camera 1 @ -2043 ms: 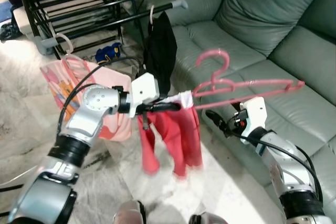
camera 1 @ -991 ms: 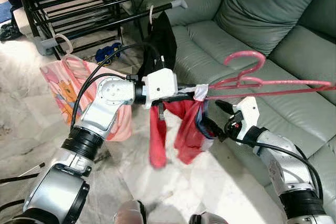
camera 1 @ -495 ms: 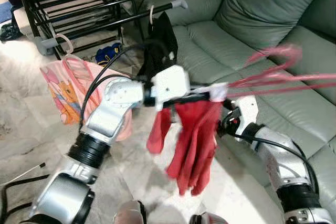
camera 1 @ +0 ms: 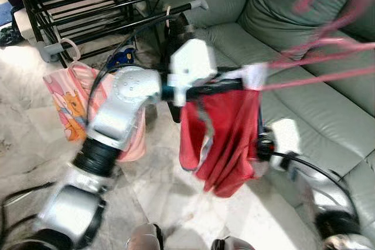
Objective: Hang hanger
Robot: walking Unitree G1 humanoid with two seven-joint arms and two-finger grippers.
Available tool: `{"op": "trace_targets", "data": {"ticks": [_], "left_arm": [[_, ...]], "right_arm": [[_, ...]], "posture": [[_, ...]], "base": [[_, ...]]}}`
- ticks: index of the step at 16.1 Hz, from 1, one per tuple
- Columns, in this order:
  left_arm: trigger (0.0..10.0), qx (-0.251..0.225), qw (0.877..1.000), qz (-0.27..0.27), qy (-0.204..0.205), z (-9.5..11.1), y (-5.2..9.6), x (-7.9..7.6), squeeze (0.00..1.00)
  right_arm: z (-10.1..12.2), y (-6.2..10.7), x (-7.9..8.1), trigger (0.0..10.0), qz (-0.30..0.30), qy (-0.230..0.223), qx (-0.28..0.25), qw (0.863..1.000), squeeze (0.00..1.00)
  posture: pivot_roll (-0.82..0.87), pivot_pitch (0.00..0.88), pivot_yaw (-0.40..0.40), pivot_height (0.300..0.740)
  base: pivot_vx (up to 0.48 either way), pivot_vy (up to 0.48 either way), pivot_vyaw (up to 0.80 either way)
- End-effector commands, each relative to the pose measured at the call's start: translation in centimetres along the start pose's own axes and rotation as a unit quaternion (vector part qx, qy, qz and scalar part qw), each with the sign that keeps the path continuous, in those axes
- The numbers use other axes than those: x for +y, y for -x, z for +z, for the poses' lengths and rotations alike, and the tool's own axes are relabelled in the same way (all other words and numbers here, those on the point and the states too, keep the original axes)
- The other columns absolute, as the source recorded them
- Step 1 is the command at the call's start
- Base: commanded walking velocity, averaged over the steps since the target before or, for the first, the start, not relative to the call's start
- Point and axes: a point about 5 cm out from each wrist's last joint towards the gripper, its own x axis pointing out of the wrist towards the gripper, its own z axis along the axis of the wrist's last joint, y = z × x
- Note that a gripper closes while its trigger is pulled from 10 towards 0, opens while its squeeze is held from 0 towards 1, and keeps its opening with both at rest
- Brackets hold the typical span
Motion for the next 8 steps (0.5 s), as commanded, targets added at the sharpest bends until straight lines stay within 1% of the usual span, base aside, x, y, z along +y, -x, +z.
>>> {"op": "trace_targets", "data": {"ticks": [1, 2, 3, 4, 5, 6, 7, 8], "left_arm": [[1.9, 0.036, 0.998, 0.058, -0.013, -0.9, 2.9, 2.4, 0.00], [1.9, 0.060, 0.996, 0.072, -0.010, -1.8, 3.9, 2.9, 0.00], [1.7, 0.072, 0.994, 0.082, -0.006, -2.2, 4.6, 3.3, 0.00], [0.9, 0.099, 0.989, 0.108, 0.006, -3.3, 6.3, 4.0, 0.00], [0.9, 0.107, 0.988, 0.114, 0.009, -3.6, 6.8, 4.2, 0.00], [0.5, 0.111, 0.987, 0.118, 0.011, -3.8, 7.2, 4.3, 0.00], [0.0, 0.112, 0.986, 0.122, 0.018, -4.0, 7.6, 4.3, 0.00], [0.0, 0.102, 0.986, 0.123, 0.046, -4.2, 8.1, 4.2, 0.00]], "right_arm": [[0.2, 2.3, -3.3, 0.0, -0.072, -0.006, -0.011, 0.997, 0.00], [0.5, 3.3, -4.6, 0.0, -0.102, -0.006, -0.022, 0.995, 0.00], [0.7, 4.0, -5.6, 0.0, -0.130, -0.007, -0.028, 0.991, 0.00], [1.3, 5.7, -8.0, 0.0, -0.216, -0.013, -0.039, 0.976, 0.00], [1.6, 6.2, -8.7, 0.0, -0.242, -0.015, -0.045, 0.969, 0.00], [2.0, 6.8, -9.8, 0.0, -0.291, -0.019, -0.050, 0.955, 0.00], [2.3, 7.1, -10.5, 0.0, -0.320, -0.030, -0.057, 0.945, 0.00], [2.9, 7.4, -11.3, 0.0, -0.354, -0.057, -0.068, 0.931, 0.00]], "posture": [[0.00, 0.069, 0.023, 0.740], [0.00, 0.069, 0.023, 0.740], [0.00, 0.069, 0.023, 0.740], [-0.02, 0.070, 0.026, 0.740], [-0.02, 0.070, 0.026, 0.740], [-0.04, 0.068, 0.029, 0.740], [-0.04, 0.066, 0.028, 0.740], [-0.04, 0.065, 0.027, 0.740]], "base": [[0.000, 0.000, 0.00], [0.000, 0.000, 0.00], [0.000, 0.000, 0.00], [0.000, 0.000, 0.00], [0.000, 0.000, 0.00], [0.000, 0.000, 0.00], [0.000, 0.000, 0.00], [0.000, 0.000, 0.00]]}}
